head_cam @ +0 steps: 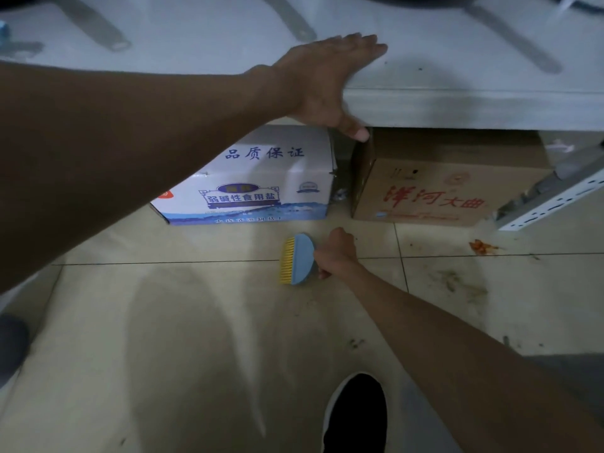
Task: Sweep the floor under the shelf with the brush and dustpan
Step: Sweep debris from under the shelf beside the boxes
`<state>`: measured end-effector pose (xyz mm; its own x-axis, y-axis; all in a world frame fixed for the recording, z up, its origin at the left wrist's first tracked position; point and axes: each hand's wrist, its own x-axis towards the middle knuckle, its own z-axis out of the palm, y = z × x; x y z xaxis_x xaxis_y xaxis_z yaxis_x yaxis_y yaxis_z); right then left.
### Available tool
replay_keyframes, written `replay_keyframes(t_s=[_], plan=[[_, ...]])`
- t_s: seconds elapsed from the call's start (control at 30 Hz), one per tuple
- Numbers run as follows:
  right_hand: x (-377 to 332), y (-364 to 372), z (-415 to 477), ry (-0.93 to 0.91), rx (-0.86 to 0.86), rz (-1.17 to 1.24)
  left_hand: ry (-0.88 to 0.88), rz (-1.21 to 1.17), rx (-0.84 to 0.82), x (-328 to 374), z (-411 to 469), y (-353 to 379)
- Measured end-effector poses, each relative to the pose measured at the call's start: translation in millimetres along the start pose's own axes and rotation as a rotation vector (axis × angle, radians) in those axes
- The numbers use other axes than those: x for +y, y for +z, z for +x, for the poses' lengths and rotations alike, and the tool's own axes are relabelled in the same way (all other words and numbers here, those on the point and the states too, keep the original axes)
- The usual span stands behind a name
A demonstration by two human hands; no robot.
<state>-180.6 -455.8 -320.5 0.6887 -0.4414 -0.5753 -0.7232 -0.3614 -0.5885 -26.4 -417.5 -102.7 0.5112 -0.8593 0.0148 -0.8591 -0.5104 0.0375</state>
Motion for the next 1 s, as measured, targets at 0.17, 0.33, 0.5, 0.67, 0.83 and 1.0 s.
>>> replay_keyframes(t_s=[0.17,0.33,0.5,0.67,0.83,1.0], plan=[[3,-2,3,-0.016,-0.036,0.044,0.013,-0.036,0.025,-1,2,0],[-9,-13,2,-0.034,-0.065,0.072,0.014,-0.062,0.012,-1,3,1],[-19,-40,-3,-0.119,-0.009,0.005,0.006,-0.075,0.019,3,1,-1],[-27,-82,-8,-0.132,0.025,-0.130,-0.002,-0.089,0.023,3,0,-2],[-29,-101,0,-0.126,0.066,-0.132,0.000,-0.096,0.026,5,-1,-4],[-40,-101,8,-0.229,0.064,-0.165,-0.006,-0.099,0.023,4,-1,-4]])
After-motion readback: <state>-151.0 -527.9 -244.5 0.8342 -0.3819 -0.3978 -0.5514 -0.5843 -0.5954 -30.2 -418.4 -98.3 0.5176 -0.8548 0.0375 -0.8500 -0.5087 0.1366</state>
